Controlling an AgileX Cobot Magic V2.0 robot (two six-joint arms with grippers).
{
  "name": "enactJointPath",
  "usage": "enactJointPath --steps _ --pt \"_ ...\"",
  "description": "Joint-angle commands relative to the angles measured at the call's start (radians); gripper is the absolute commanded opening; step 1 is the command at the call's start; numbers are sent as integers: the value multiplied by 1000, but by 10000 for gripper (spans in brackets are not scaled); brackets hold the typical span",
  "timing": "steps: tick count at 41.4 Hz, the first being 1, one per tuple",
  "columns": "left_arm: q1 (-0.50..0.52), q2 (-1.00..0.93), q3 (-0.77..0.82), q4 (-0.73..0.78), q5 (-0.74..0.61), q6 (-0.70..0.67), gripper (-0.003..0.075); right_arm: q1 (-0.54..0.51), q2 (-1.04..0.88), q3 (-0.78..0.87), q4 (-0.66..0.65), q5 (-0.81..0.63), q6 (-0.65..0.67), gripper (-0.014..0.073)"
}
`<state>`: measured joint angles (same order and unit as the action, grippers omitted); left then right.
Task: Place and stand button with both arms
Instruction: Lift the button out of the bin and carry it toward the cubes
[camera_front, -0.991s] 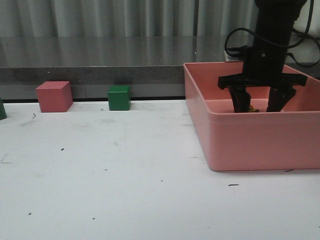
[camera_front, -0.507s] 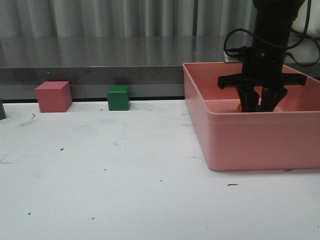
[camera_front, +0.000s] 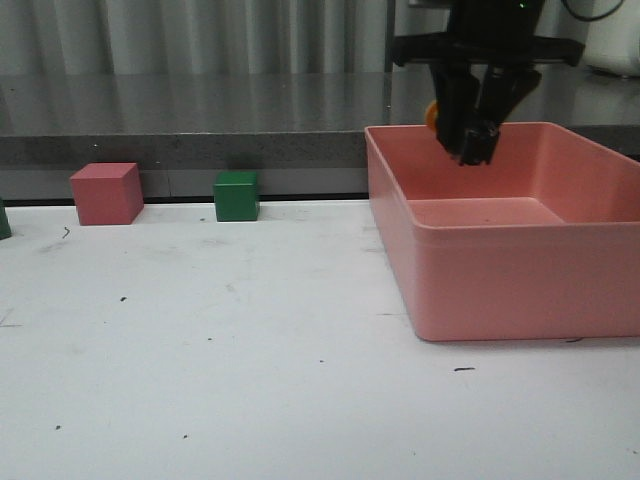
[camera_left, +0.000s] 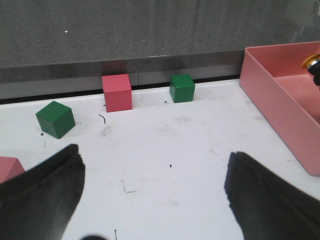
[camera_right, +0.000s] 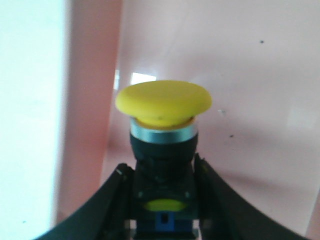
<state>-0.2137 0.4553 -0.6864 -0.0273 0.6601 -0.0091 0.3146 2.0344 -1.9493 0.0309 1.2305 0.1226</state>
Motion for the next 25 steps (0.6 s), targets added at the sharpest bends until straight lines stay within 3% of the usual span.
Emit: enactJointPath --steps 1,14,25 --pt "-7 14 -24 -5 -75 -13 564 69 -94 -31 8 53 29 207" --pt "-7 14 -24 -5 -75 -13 564 313 -97 -31 8 -2 173 207" --pt "-7 14 -24 -5 -75 -13 564 446 3 -31 8 -93 361 209"
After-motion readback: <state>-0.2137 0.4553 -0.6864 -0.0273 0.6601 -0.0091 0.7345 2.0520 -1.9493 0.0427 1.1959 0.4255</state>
